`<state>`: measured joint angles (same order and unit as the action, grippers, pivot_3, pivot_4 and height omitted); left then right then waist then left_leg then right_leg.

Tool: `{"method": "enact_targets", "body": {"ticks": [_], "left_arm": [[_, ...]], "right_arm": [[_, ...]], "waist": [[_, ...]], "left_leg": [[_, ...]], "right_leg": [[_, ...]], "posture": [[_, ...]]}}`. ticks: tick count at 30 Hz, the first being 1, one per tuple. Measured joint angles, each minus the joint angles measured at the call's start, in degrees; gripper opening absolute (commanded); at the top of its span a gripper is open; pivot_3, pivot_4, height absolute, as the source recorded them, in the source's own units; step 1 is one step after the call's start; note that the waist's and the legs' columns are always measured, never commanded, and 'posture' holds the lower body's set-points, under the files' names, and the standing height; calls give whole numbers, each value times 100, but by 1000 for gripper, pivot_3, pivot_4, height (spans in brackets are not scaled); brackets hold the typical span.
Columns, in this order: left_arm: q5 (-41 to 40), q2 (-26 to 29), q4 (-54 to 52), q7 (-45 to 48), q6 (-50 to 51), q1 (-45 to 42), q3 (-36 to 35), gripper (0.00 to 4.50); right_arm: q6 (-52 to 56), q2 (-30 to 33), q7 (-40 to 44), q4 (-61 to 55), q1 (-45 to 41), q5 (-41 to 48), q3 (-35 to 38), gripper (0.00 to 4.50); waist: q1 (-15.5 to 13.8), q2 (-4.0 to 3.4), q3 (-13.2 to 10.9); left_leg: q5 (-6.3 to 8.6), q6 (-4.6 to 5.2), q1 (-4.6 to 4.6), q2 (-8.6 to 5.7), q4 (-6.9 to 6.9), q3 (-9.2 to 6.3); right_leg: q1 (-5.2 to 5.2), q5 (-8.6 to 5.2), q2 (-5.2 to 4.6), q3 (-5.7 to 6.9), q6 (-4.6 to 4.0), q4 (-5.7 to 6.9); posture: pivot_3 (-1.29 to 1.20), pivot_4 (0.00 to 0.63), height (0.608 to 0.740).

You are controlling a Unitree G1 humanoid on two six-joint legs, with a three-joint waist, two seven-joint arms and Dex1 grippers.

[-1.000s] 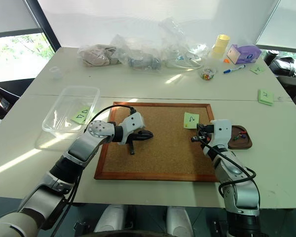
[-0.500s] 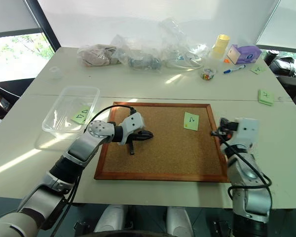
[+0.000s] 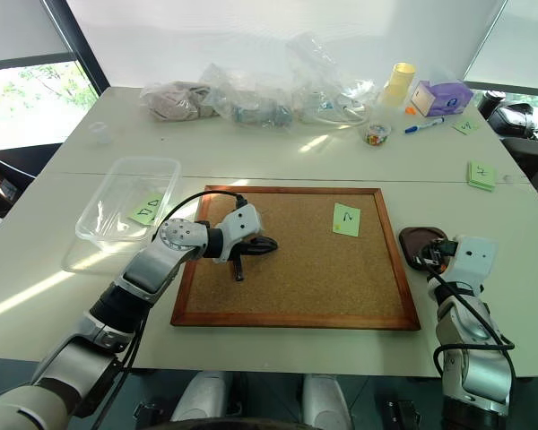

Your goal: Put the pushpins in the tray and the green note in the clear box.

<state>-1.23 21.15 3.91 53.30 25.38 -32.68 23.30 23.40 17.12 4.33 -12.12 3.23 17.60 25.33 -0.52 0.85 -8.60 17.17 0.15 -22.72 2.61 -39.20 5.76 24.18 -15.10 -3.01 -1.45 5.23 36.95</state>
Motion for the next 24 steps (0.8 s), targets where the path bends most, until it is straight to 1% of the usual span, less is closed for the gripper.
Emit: {"method": "enact_targets", "body": {"ticks": [1, 4, 5, 15, 24], "left_arm": [[0, 0, 0, 0, 0, 0, 0, 0], [0, 0, 0, 0, 0, 0, 0, 0], [0, 0, 0, 0, 1, 0, 0, 0], [1, 1, 0, 1, 0, 0, 0, 0], [1, 1, 0, 0, 0, 0, 1, 0]], "right_arm": [[-18, -1, -9, 0, -1, -10, 0, 2806], [-58, -4, -38, 0, 0, -52, 0, 4339], [-73, -6, -45, 0, 6, -54, 0, 4426], [-145, -93, -51, -66, 85, 35, 20, 4426], [-507, -84, 77, -550, -137, 301, 174, 4426]], "waist": [[0, 0, 0], [0, 0, 0], [0, 0, 0], [0, 0, 0], [-1, 0, 0]], "left_leg": [[0, 0, 0, 0, 0, 0], [0, 0, 0, 1, 0, 0], [0, 0, 0, 2, 0, 0], [0, 0, 0, 5, 0, 0], [0, 0, 0, 5, 0, 0]], "right_leg": [[0, 0, 0, 0, 0, 0], [0, 0, 0, 0, 0, 0], [0, 0, 0, 0, 0, 0], [0, 0, 0, -1, 0, 0], [0, 0, 0, 0, 0, 0]], "posture": [[0, 150, 737], [0, 150, 737], [0, 150, 737], [0, 150, 737], [0, 150, 737]]}}
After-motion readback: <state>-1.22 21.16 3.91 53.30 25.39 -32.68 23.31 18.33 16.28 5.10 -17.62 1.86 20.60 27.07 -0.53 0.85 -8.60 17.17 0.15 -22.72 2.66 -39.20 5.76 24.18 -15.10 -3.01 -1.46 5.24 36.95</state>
